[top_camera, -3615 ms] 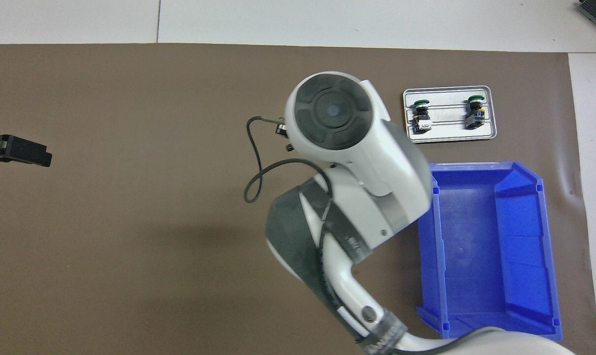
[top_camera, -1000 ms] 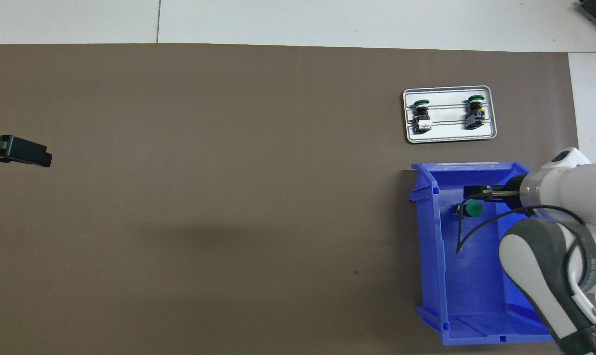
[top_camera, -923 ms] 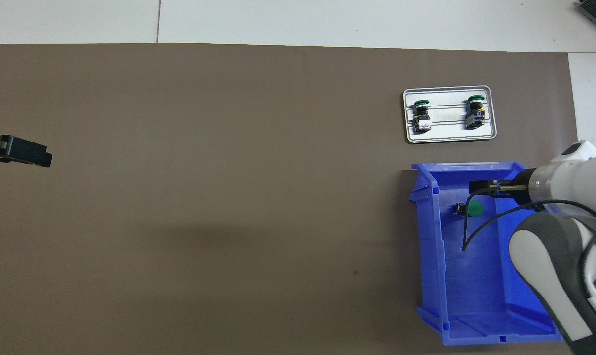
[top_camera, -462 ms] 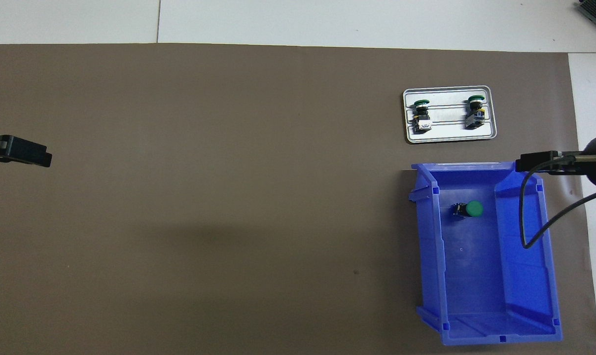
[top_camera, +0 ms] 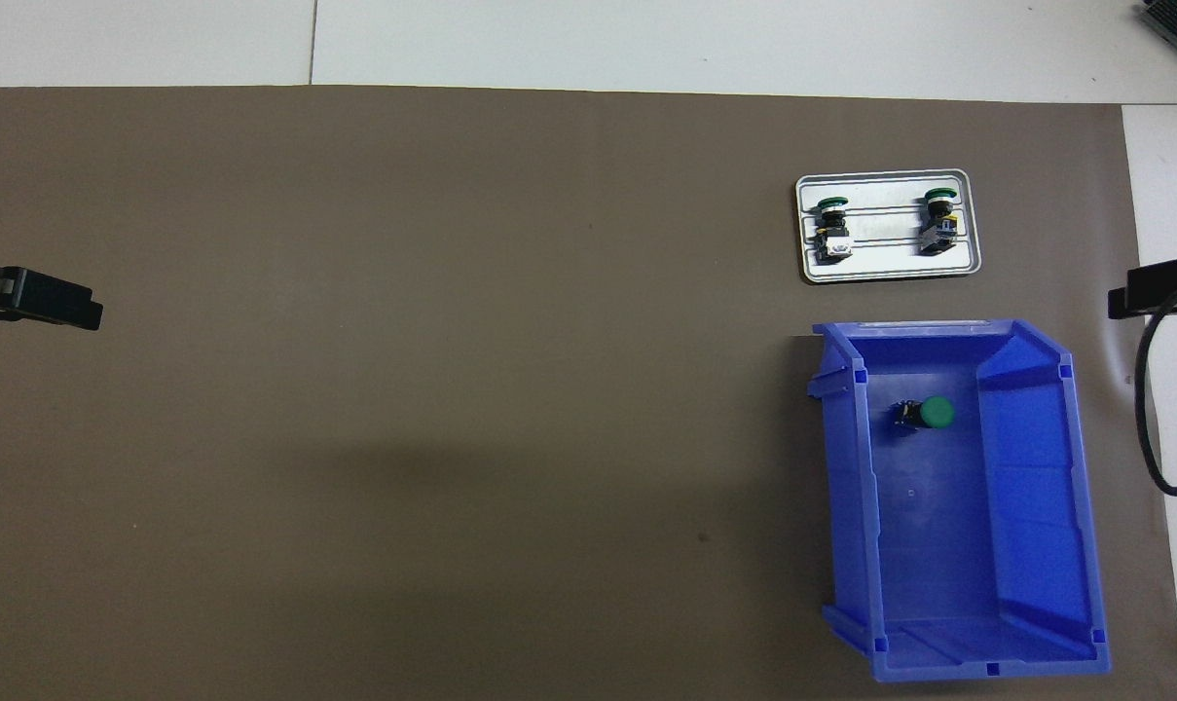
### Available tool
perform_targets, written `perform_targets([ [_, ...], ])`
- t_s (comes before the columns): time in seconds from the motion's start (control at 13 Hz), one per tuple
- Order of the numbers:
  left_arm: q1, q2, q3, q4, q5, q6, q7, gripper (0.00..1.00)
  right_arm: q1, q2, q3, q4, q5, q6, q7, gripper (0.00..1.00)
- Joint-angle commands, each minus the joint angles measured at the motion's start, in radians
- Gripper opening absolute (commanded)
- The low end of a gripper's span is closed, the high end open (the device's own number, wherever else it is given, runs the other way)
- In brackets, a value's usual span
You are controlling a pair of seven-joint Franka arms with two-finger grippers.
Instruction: Place and press button with both arms
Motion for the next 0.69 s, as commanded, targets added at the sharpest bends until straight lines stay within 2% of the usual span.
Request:
perform_targets([
  [0.0, 0.010, -0.027, -0.007, -0.032, -0.006, 0.008, -0.008, 1.00, -0.011, 0.008, 0.011, -0.019, -0.017, -0.016, 0.020, 1.00],
  [0.62, 0.010, -0.028, -0.007, -0.032, -0.006, 0.010, -0.008, 1.00, 0.002, -0.011, 0.018, -0.059, -0.060, 0.003, 0.030, 1.00],
])
